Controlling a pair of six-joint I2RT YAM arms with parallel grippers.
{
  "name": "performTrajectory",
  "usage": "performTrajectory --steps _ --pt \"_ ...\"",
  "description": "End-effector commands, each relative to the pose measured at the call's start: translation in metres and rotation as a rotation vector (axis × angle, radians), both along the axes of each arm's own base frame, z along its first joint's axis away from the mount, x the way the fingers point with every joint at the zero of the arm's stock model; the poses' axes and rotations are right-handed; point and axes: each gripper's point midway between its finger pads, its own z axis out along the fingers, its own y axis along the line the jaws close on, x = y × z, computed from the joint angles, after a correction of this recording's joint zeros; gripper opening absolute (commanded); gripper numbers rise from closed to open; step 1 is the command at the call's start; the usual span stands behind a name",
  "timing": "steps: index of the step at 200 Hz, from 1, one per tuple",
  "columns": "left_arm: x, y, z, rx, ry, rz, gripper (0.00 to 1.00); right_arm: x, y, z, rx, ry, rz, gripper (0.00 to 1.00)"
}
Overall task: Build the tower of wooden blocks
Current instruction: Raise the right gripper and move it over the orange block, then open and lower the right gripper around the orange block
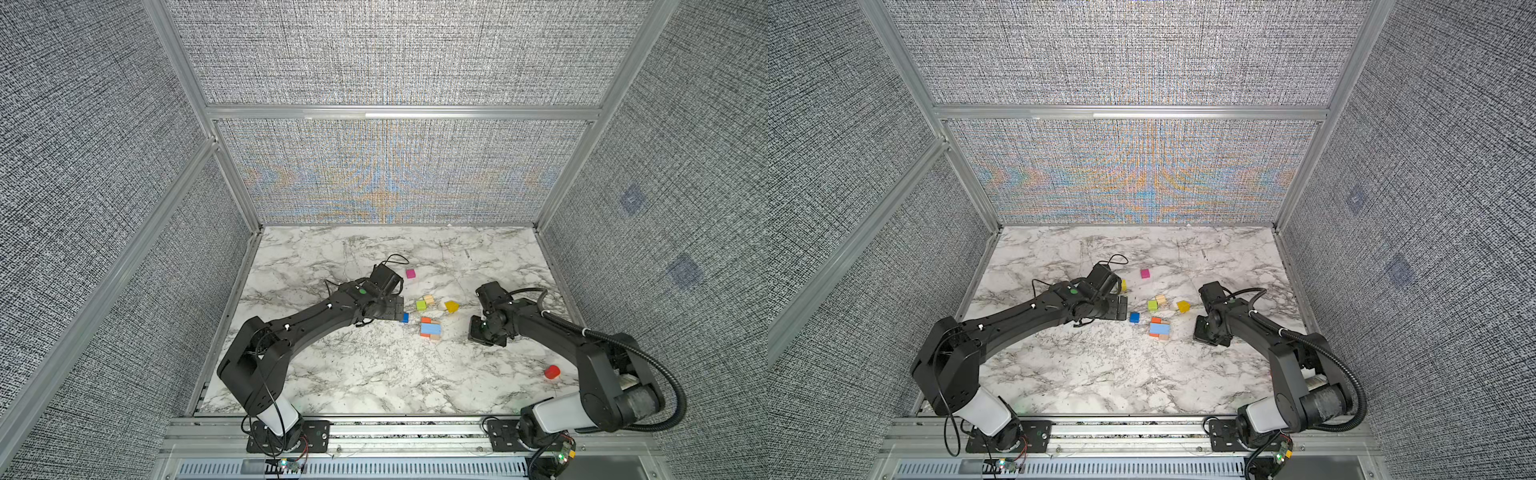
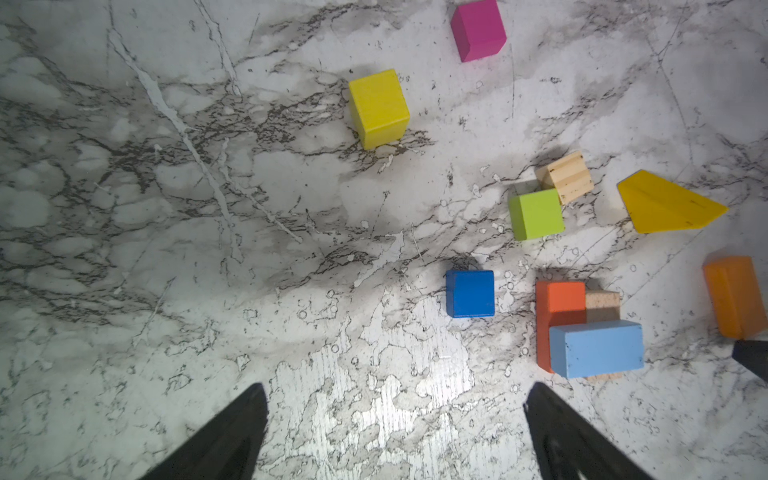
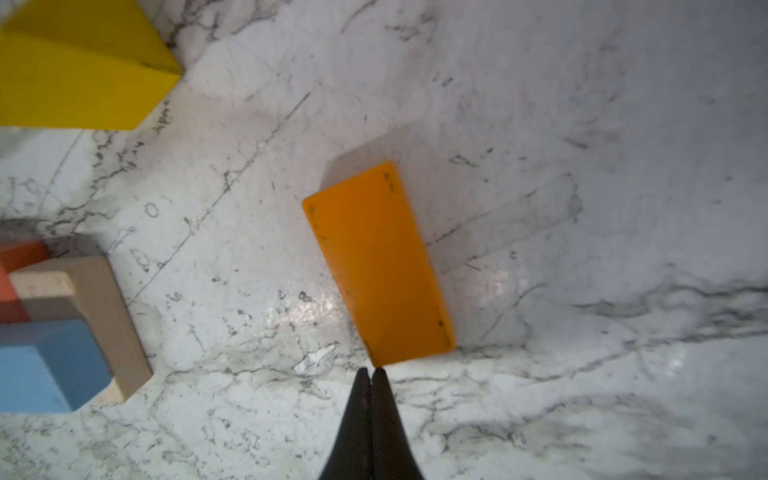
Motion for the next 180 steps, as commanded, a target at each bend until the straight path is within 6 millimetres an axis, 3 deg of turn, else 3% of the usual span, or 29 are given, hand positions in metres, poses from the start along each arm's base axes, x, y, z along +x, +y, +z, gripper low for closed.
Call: performTrajectory --steps 1,88,134,180 --pt "0.000 0.000 0.000 0.006 0.002 -0.007 0.98 -0.002 -0.013 0.000 -0.075 0.014 0.004 0.00" --pt "0.001 -0.002 -0.004 0.016 0.012 -0.009 0.98 0.016 -0.036 0.002 -0.121 0.012 -0.023 0.00" --pt "0.001 0.000 -0.006 0.026 0.015 -0.009 0.98 0.029 -0.037 0.008 -0.107 0.002 -0.017 0.00" --pt "-0.001 0.004 -0.005 0.040 0.013 -0.004 0.98 0.028 -0.037 0.014 -0.108 -0.004 0.003 0.00"
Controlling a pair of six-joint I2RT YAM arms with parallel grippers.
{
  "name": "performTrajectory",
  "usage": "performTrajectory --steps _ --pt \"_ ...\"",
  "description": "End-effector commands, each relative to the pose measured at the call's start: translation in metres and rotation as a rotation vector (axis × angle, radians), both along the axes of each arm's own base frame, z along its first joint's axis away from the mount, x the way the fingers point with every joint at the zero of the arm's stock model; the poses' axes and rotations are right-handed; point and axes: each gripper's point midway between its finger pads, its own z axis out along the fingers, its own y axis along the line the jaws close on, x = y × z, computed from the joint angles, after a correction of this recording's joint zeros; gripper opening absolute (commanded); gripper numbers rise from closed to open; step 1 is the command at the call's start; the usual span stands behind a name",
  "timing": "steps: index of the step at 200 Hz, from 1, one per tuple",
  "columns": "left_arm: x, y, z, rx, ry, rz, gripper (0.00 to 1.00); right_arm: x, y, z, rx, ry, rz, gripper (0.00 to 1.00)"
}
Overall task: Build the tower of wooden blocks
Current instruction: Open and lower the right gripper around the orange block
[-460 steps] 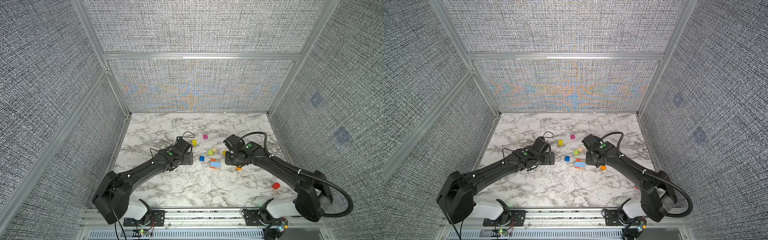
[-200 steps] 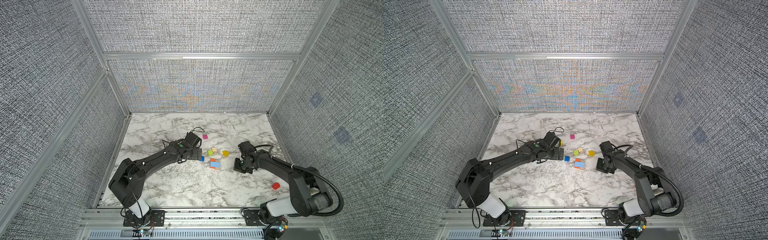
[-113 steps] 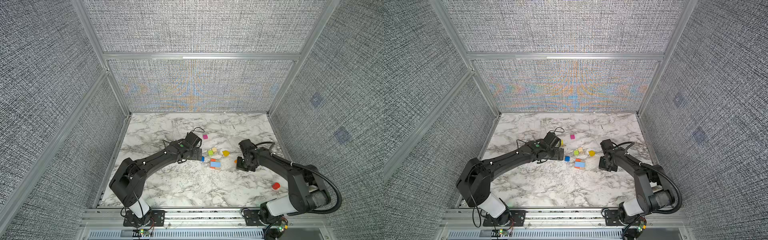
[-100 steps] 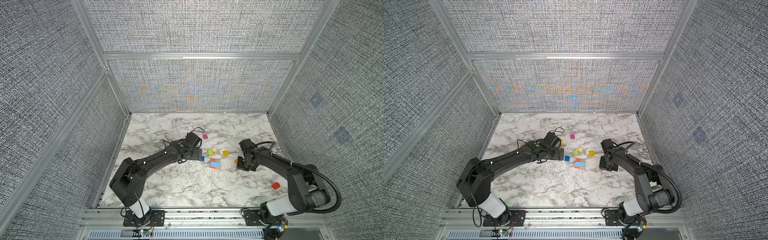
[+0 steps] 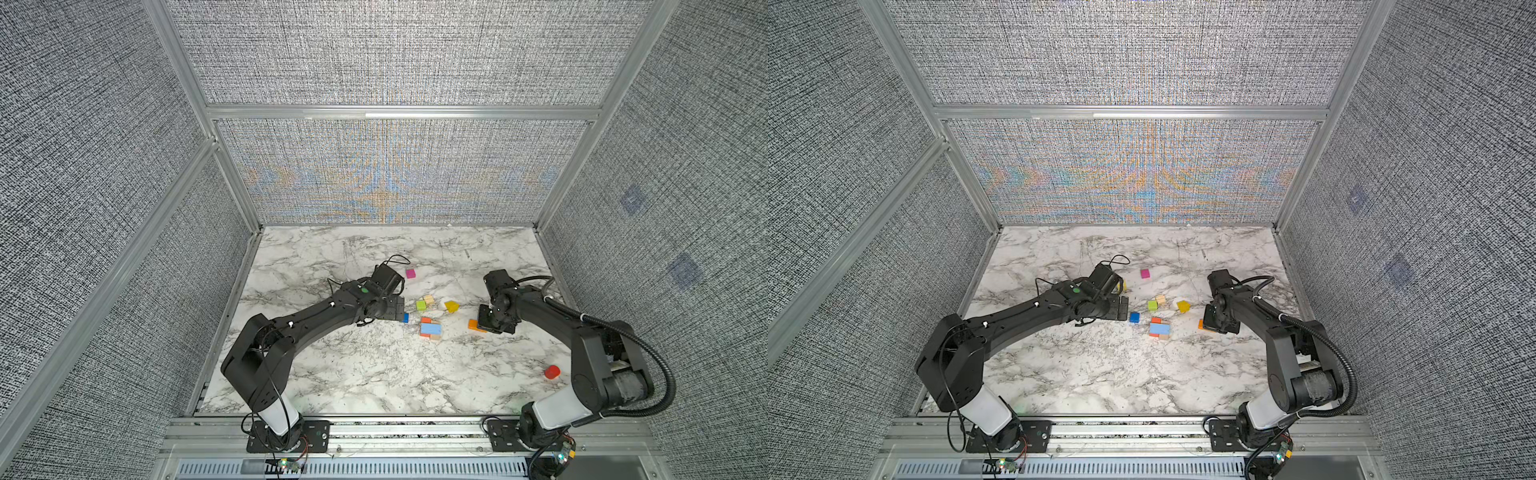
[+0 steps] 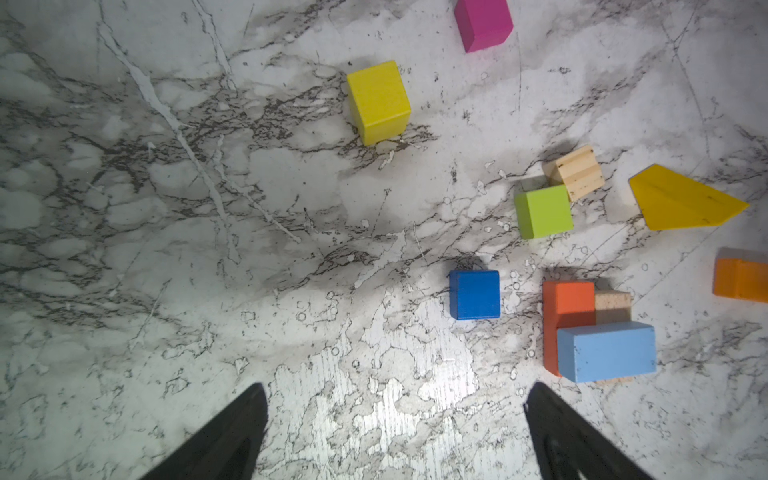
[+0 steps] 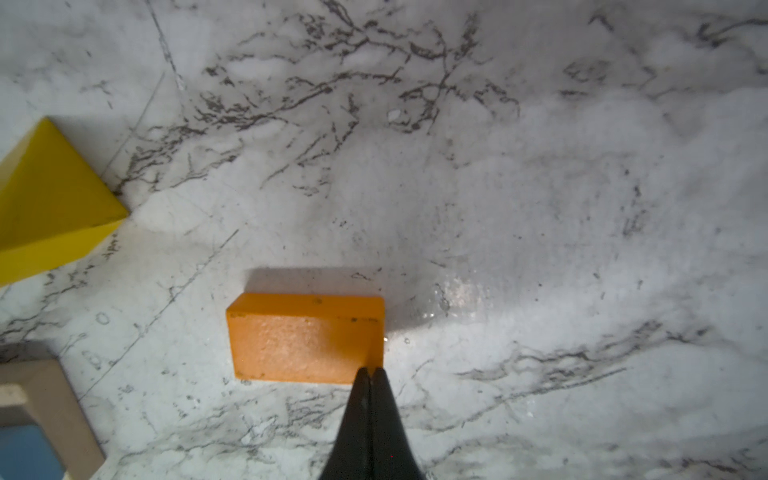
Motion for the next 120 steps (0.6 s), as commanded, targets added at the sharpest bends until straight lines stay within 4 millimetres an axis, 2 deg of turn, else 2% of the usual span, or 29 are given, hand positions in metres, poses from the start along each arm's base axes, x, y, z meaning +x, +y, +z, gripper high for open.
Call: performTrajectory --steps 1,5,17,24,43,57,93,120 --pt "-0.002 0.005 0.000 0.022 0.000 0.002 0.98 -0.005 0.000 0.005 -0.002 0.013 0.023 0.00" --pt "-0.002 0.006 0.000 0.024 0.000 0.003 0.98 -0.007 -0.001 0.005 -0.003 0.013 0.024 0.00" --pt "-0.003 0.008 0.000 0.028 -0.003 0.005 0.98 -0.008 -0.001 0.010 0.000 0.004 0.026 0.09" --pt "-0.003 0.008 0.000 0.030 -0.003 0.004 0.98 -0.009 -0.001 0.013 0.003 -0.001 0.028 0.17" --pt "-0.004 0.011 0.000 0.036 -0.004 0.004 0.98 -0.011 0.000 0.021 0.015 -0.016 0.031 0.45" --pt "-0.005 0.012 0.001 0.043 -0.005 0.004 0.98 -0.012 0.002 0.025 0.024 -0.020 0.027 0.60" --pt "-0.008 0.018 0.003 0.050 -0.017 0.011 0.99 -0.014 0.006 0.030 0.043 -0.038 0.047 0.79" --pt "-0.010 0.023 0.002 0.057 -0.020 0.018 0.99 -0.014 0.008 0.030 0.036 -0.031 0.063 0.84"
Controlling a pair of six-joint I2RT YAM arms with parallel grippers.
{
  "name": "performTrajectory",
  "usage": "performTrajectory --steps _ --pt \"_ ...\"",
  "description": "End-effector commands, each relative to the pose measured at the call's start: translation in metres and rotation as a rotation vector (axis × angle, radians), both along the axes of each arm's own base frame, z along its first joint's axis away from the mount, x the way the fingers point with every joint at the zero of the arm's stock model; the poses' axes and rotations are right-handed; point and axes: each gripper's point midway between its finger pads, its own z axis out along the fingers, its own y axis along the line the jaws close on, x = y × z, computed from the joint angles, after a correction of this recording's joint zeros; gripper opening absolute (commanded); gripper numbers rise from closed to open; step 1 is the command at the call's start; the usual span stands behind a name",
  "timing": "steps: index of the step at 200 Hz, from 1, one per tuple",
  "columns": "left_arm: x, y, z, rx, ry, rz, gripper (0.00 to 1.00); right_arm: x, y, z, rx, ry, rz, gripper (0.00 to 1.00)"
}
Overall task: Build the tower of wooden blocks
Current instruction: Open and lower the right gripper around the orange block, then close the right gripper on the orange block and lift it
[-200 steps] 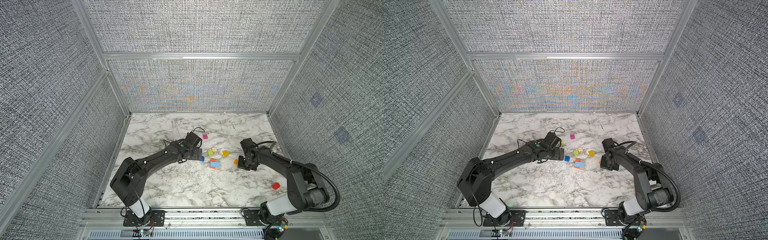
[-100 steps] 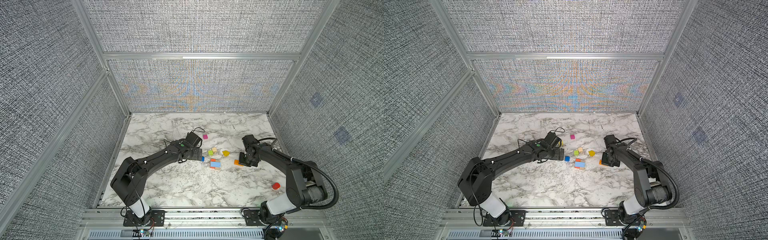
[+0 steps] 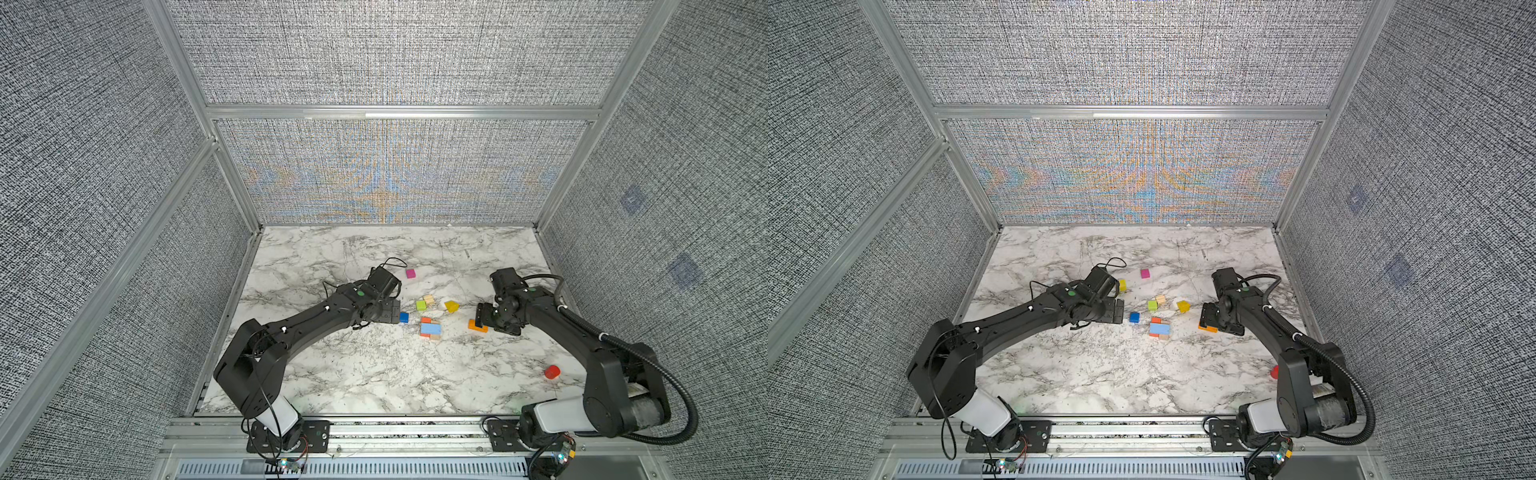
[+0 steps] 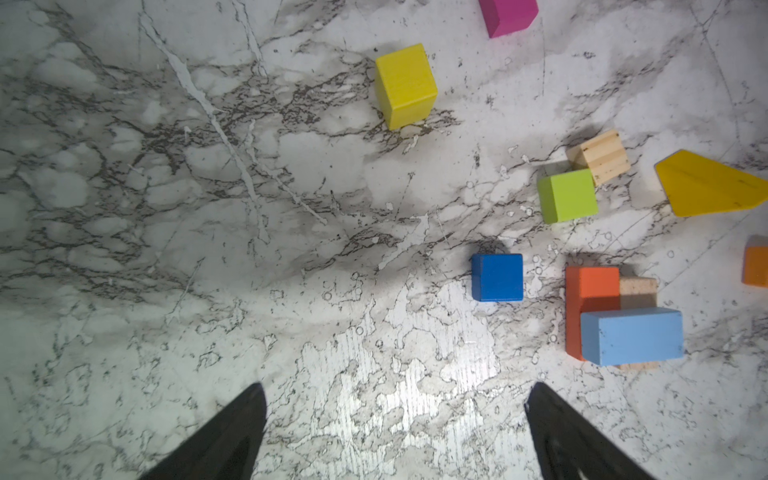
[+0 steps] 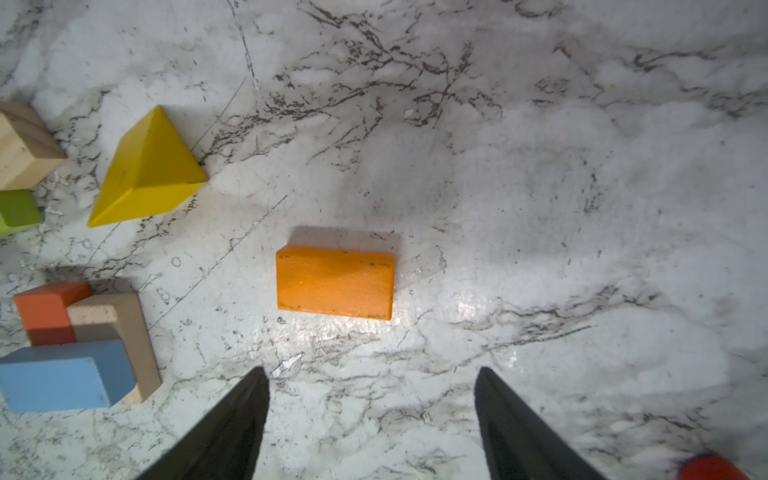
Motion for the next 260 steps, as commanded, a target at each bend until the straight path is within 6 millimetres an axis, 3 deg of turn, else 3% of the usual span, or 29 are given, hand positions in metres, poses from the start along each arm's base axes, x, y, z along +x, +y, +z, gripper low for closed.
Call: performTrajectory --steps 1,122,163,260 --pt "0.000 0.006 0.001 0.022 -0.014 0.007 0.99 -0.004 0.003 -0.001 0.000 0.022 0.021 0.84" --pt "0.002 0.012 -0.018 0.076 0.009 0.025 0.99 0.007 0.012 -0.031 -0.025 0.091 0.027 0.83" --pt "0.004 0.012 -0.023 0.089 0.020 0.027 0.99 0.015 0.013 -0.030 -0.028 0.084 0.034 0.83" --pt "0.006 0.010 -0.024 0.099 0.027 0.026 0.99 0.016 0.014 -0.041 -0.031 0.101 0.029 0.67"
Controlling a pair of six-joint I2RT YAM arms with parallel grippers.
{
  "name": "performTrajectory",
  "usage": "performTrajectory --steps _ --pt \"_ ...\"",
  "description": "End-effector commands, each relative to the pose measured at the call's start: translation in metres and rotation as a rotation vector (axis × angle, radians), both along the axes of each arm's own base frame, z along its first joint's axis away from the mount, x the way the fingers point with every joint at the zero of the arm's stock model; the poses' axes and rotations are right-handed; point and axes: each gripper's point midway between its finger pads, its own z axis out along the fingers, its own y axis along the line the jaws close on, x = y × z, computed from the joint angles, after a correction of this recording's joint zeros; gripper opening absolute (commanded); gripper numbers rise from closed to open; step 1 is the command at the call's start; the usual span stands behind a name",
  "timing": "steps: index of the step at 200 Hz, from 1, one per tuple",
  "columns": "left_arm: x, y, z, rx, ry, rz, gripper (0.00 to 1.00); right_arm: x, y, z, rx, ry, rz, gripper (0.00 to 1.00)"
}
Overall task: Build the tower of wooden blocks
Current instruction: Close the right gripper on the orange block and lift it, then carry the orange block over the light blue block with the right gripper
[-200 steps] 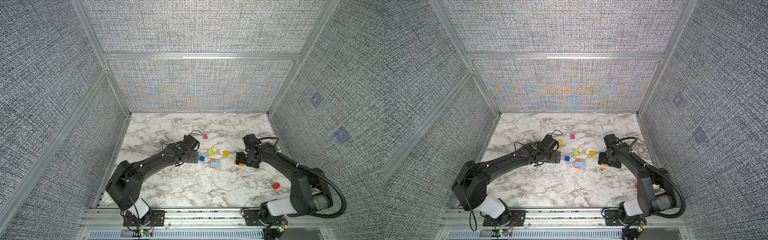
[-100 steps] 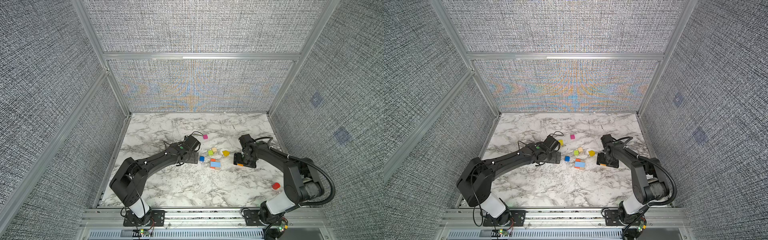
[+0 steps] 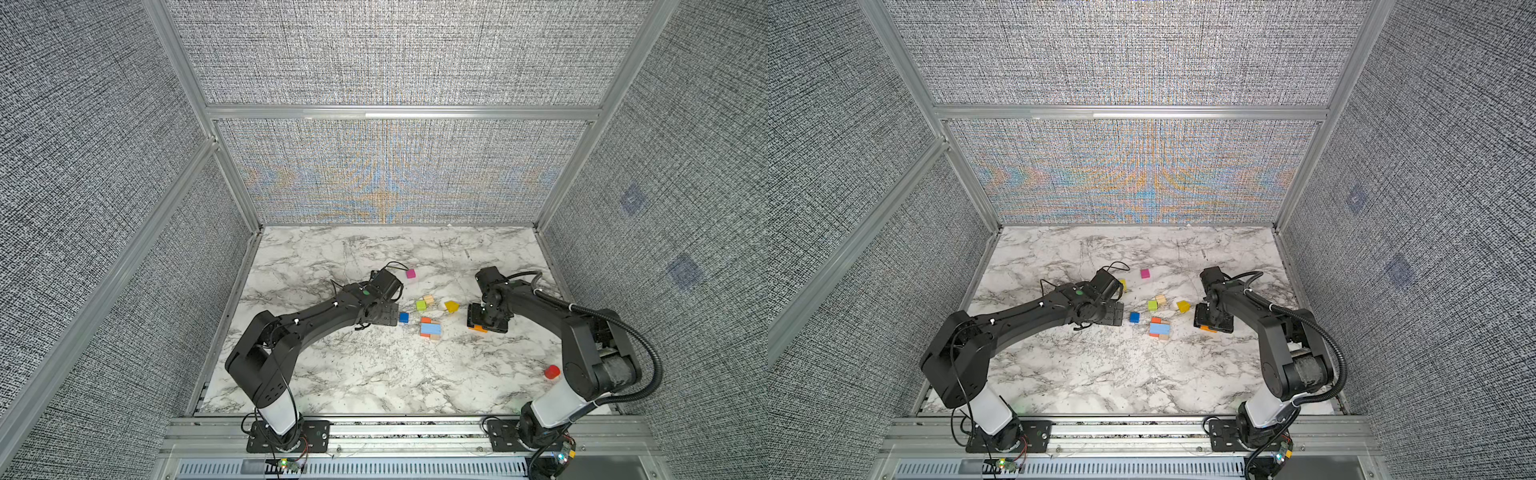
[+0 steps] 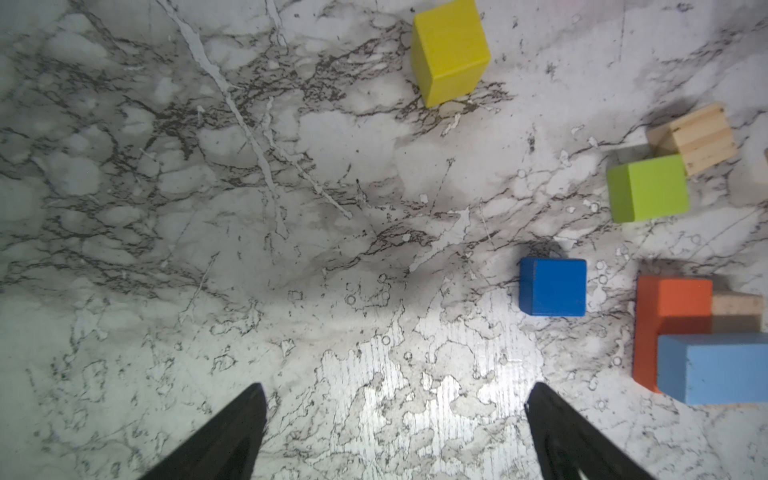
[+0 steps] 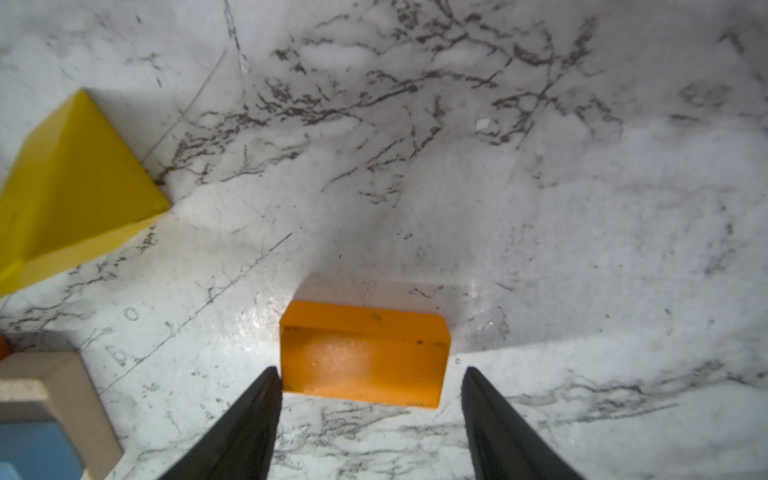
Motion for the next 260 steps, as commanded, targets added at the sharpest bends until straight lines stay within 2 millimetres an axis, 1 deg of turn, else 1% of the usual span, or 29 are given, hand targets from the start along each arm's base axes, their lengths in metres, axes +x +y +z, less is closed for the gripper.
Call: performTrajectory --steps 1,92,114,145,167,194,221,223,226,260 --pt "0.001 0.003 0.000 0.015 -0.002 0.001 0.99 0.000 0.000 -0.002 -0.003 0.003 -0.006 0.66" --pt "-0.004 0.010 0.002 0.017 -0.007 0.013 0.99 0.001 0.001 -0.007 -0.024 0.014 0.001 0.67" --pt "-0.005 0.010 0.002 0.016 -0.007 0.014 0.99 0.001 0.000 -0.005 -0.028 0.009 0.002 0.66" --pt "-0.005 0.010 0.002 0.015 -0.008 0.015 0.99 0.001 0.001 -0.001 -0.033 0.003 0.005 0.61" --pt "-0.005 0.011 0.003 0.016 -0.009 0.016 0.99 0.000 0.002 0.004 -0.034 -0.004 0.009 0.59" --pt "-0.005 0.012 0.006 0.016 -0.016 0.016 0.99 0.000 0.005 0.015 -0.030 -0.024 0.018 0.59" --pt "-0.006 0.013 0.009 0.016 -0.022 0.016 0.98 -0.006 0.010 0.023 -0.032 -0.029 0.037 0.58" --pt "-0.006 0.013 0.009 0.015 -0.023 0.016 0.99 0.001 0.013 0.030 -0.026 -0.051 0.038 0.58" --pt "-0.006 0.014 0.010 0.016 -0.024 0.017 0.99 0.003 0.015 0.034 -0.021 -0.062 0.040 0.58" --pt "-0.009 0.018 0.012 0.013 -0.030 0.023 0.99 0.002 0.028 0.050 -0.016 -0.083 0.068 0.57"
